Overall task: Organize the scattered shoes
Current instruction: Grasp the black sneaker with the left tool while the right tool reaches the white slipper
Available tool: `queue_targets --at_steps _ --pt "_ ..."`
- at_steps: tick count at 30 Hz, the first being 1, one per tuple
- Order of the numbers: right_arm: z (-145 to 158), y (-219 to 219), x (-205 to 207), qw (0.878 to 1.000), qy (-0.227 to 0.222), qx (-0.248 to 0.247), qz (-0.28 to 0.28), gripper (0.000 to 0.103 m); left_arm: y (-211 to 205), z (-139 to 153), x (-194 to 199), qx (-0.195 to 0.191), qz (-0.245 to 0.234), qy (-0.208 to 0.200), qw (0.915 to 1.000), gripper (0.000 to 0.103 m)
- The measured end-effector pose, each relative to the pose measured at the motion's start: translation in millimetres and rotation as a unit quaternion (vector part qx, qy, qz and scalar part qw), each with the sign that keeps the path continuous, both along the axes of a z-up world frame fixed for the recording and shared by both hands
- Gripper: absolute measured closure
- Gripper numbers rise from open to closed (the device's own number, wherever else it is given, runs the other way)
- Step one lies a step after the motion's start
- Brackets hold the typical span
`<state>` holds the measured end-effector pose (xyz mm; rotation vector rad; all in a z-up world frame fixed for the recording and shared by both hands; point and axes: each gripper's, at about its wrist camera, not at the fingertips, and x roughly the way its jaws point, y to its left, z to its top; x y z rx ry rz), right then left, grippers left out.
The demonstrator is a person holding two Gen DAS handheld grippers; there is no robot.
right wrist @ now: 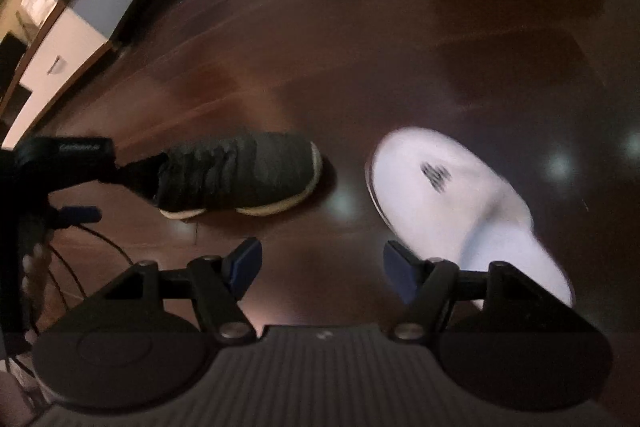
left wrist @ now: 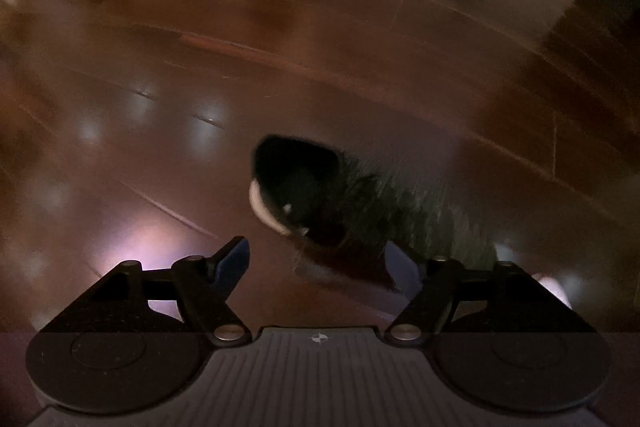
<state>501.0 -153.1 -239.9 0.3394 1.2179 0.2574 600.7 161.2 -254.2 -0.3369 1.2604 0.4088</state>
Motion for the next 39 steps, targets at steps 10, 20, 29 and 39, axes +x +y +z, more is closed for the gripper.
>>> queue_targets --at_steps 10,20,29,39 --pt "-31 -15 24 1.000 0.011 0.027 0.000 0.030 6 -59 17 -0.043 0.066 0.037 0.9962 0.023" --pt "-51 -33 11 0.999 0.033 0.023 0.012 0.030 3 -90 20 -0.072 0.135 0.061 0.9863 0.043" --pt "-59 -44 -8 0.998 0.049 -0.010 0.038 0.030 -18 -95 0 -0.119 0.157 0.087 0.9765 0.061" --pt "-58 -57 -29 0.998 0.059 -0.020 0.025 0.030 -23 -88 -31 -0.165 0.151 0.084 0.9711 0.072"
